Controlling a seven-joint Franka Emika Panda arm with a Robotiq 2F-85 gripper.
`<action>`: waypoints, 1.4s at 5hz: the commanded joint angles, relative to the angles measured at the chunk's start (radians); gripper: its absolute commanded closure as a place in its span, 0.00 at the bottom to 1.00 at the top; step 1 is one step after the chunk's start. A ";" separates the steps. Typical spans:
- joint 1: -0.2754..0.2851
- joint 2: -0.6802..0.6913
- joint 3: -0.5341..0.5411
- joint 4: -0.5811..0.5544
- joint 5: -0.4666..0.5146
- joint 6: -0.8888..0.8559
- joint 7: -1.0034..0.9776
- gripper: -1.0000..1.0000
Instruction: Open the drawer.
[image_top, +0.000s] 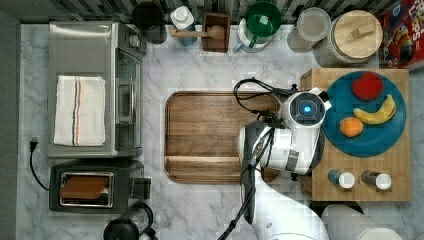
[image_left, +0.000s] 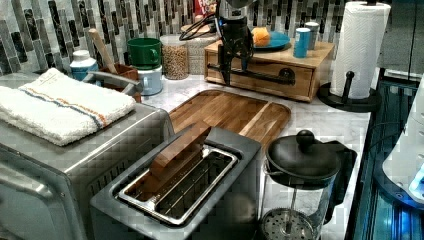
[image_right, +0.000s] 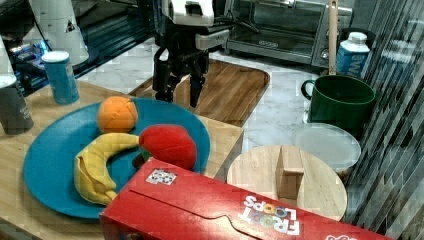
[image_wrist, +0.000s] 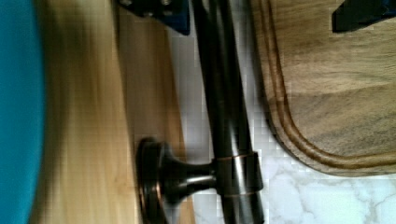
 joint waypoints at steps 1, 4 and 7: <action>-0.006 -0.026 0.016 -0.012 0.061 -0.045 -0.005 0.00; 0.085 -0.073 0.049 -0.091 0.013 -0.003 0.195 0.00; 0.172 -0.115 0.114 -0.169 0.008 0.027 0.406 0.00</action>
